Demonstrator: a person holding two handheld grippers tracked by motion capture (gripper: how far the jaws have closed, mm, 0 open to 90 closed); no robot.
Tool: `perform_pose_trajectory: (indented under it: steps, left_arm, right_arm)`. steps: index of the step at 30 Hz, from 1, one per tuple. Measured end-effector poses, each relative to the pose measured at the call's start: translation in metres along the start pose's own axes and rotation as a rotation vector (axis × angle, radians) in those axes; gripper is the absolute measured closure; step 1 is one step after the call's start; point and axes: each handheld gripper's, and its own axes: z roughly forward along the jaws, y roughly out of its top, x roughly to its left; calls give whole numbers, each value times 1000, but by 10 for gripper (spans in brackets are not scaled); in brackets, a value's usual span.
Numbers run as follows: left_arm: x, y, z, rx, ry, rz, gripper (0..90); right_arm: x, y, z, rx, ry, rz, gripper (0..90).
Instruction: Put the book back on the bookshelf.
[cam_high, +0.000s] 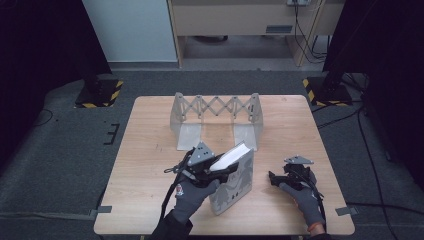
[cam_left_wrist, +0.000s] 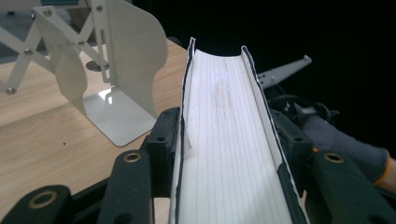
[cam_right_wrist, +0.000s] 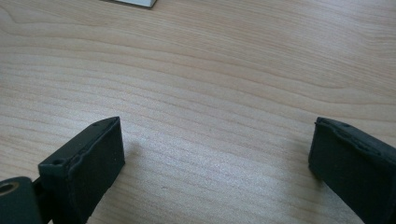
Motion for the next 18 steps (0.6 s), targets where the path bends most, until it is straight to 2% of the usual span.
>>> perform_pose_trajectory:
  steps: [4,8,11,18]
  left_arm:
    - [4,4,-11,-7,29,6,510]
    - [11,9,-23,-36,42,-21,512]
    - [22,16,-38,-66,61,-43,512]
    - [43,32,-67,-91,163,-47,513]
  right_arm:
    - [0,0,0,-1,-3,1,38]
    - [0,0,0,1,-2,2,38]
    - [0,0,0,1,-2,-1,38]
    - [0,0,-1,3,-2,4,38]
